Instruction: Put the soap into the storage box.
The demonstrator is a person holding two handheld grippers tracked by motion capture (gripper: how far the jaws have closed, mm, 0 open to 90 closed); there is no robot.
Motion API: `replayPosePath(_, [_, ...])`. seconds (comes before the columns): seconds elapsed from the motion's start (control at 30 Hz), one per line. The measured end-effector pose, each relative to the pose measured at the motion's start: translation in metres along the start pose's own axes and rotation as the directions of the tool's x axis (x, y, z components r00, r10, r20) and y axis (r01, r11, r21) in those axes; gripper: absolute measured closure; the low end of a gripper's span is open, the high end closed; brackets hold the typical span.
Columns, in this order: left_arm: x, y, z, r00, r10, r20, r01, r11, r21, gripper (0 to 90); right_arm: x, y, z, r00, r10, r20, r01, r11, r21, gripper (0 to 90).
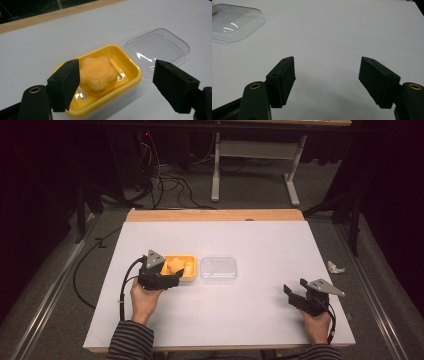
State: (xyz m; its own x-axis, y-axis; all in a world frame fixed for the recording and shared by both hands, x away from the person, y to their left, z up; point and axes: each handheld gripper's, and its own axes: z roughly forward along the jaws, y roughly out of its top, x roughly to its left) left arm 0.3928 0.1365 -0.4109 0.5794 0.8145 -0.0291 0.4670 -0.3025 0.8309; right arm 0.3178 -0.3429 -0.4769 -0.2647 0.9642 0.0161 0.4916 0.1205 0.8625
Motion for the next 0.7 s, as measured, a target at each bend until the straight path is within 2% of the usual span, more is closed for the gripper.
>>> replayPosePath(0.17, [-0.001,-0.001,-0.005,1.0,-0.004,0.003,0.004,0.9998,-0.018,22.6,0.0,0.0,0.0,1.0,0.0,0.001,0.0,1.0,0.002,29.7])
replayPosePath(0.37, [-0.002,-0.003,-0.007,0.9999,-0.012,-0.007,0.011,0.9998,-0.016,21.7,0.0,0.0,0.0,1.0,-0.001,0.002,0.001,1.0,0.002,29.8])
replayPosePath(0.7, [-0.002,-0.007,-0.014,0.9998,-0.019,0.007,0.02,0.9997,-0.016,21.5,0.0,0.0,0.0,1.0,-0.004,0.005,0.004,1.0,0.003,29.9])
